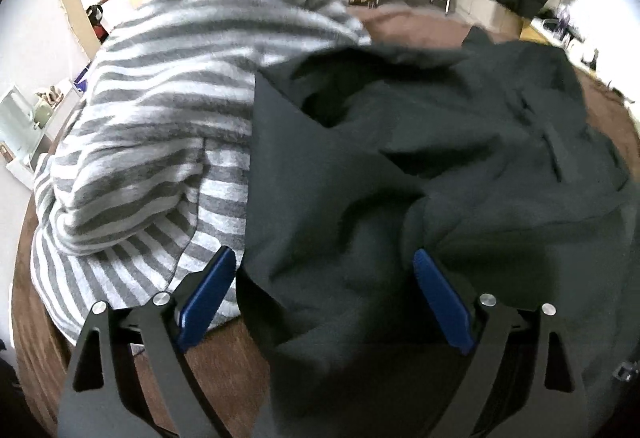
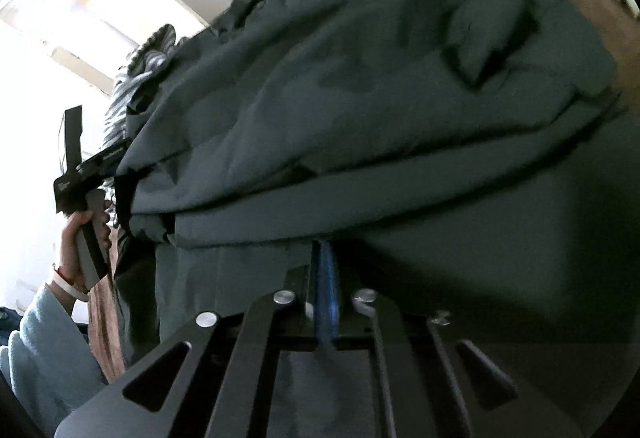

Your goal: Fold large clothes

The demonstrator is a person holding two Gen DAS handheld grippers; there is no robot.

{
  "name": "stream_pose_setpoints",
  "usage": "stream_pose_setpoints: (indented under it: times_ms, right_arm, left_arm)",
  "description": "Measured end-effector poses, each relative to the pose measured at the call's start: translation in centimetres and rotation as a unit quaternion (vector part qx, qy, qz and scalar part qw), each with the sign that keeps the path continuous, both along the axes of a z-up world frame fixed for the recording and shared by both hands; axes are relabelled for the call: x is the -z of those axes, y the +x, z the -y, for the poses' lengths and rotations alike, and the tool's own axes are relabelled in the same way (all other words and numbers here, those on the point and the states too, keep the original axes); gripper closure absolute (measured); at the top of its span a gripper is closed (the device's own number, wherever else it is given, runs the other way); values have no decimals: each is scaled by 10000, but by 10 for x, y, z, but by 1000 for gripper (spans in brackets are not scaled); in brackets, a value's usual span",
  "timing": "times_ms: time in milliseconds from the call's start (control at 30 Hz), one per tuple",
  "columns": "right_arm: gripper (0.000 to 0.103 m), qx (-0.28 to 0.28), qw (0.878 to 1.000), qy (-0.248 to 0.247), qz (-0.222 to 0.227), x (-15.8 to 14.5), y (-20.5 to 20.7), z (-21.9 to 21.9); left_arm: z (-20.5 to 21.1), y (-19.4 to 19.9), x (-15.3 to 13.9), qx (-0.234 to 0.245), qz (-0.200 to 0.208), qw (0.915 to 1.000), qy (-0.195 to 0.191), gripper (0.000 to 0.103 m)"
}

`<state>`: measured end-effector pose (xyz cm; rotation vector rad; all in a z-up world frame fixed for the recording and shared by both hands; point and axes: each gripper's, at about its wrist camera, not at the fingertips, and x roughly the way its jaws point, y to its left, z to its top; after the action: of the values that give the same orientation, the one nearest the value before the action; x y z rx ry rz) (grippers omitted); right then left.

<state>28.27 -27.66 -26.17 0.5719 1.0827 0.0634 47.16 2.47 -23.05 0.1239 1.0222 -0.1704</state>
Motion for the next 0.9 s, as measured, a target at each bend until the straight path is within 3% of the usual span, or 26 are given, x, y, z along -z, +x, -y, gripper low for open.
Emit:
stream_pose_setpoints:
  times_ms: [100,133,167,233,300,433,500,667,900]
  right_arm:
    - [78,14,9996,-222,147,-13,0,7]
    - [69,24,9994,-282,178,-17,0,11]
    - [54,41,9990,-395,213,-23,0,15]
    - [41,77,9976,-618,315,-34,-2,19]
    - [40,21,9957,-826,426,-45,-5,24]
    - [26,-171,9927,-1046,576,-62,-18,30]
    - [26,-275,9914,-1127,612,-69,-26,30]
    - [23,-374,9867,-1473,582,-81,-62,37]
    - [22,-72,9853,-1676,312,-81,-126,55]
  left_arm:
    - [0,-14,-16,28,221,9997,-45,7]
    - [0,-22,-24,40,341,9994,-16,6]
    - [-1,-28,-31,42,420,9991,2,6]
    - [-3,-44,-47,26,609,9981,28,6]
    - [-9,-62,-63,-31,778,9969,57,6]
    - [-22,-101,-81,-154,977,9951,73,6]
    - [-27,-123,-85,-176,1056,9941,179,6]
    - [-43,-183,-82,-152,931,9949,349,6]
    - [-61,-258,-62,-148,561,9973,442,6]
